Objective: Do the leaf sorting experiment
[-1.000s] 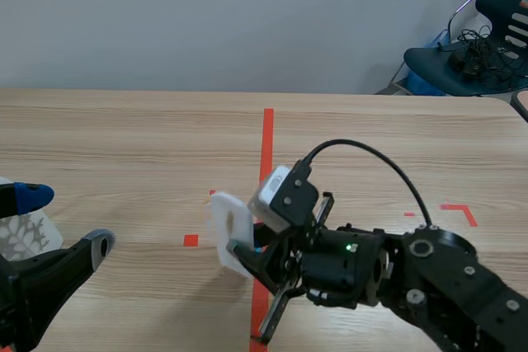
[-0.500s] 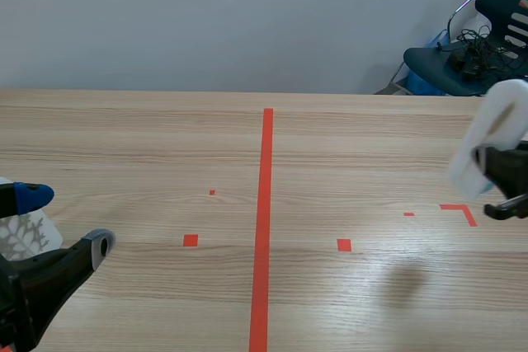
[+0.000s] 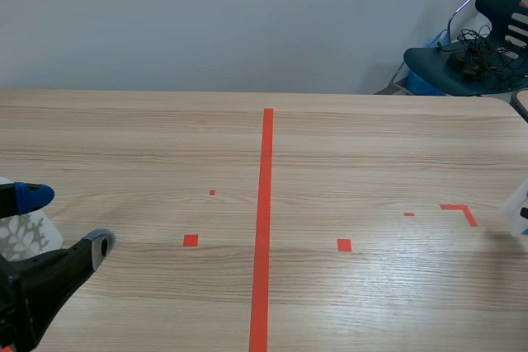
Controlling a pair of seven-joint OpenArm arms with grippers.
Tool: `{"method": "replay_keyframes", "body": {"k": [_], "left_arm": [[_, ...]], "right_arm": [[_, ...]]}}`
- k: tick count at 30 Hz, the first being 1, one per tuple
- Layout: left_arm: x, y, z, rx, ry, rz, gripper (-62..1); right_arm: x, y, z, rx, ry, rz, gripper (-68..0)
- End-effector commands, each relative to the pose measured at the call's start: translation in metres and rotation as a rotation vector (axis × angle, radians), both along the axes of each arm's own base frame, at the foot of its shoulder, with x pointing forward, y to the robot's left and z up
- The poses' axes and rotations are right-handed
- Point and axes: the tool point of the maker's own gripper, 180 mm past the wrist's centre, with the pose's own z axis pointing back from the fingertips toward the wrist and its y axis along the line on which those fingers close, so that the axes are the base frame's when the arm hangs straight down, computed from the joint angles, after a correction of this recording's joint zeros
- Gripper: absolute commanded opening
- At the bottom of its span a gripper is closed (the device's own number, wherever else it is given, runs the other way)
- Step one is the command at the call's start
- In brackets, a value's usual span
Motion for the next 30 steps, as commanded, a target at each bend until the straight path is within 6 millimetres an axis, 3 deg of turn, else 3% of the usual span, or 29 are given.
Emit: {"method": "replay_keyframes", "body": {"k": [1, 5, 12, 15, 23, 26, 30], "left_arm": [[0.003, -0.002, 0.013, -0.016, -0.038, -0.005, 1.4], [0.003, -0.002, 0.013, -0.016, -0.038, -0.005, 1.4], [0.003, -0.002, 0.013, -0.016, -0.038, -0.005, 1.4], [0.003, -0.002, 0.013, -0.016, -0.039, -0.005, 1.4], [0.004, -0.003, 0.016, -0.025, -0.053, -0.003, 1.4], [0.004, -0.003, 0.016, -0.027, -0.057, -0.003, 1.4], [0.004, -0.003, 0.016, -0.027, -0.056, -0.003, 1.4]], "right_arm": [[0.013, -0.003, 0.021, -0.024, -0.059, 0.010, -62.5], [0.010, -0.011, 0.015, -0.048, -0.034, -0.023, -61.0], [0.010, -0.023, 0.025, -0.088, -0.040, -0.014, -40.1], [0.016, -0.023, 0.048, -0.104, -0.091, 0.055, -29.8], [0.033, -0.023, 0.142, -0.148, -0.219, 0.142, -15.5], [0.037, -0.007, 0.173, -0.192, -0.217, 0.209, -13.3], [0.034, 0.027, 0.196, -0.288, -0.191, 0.301, -13.2]]}}
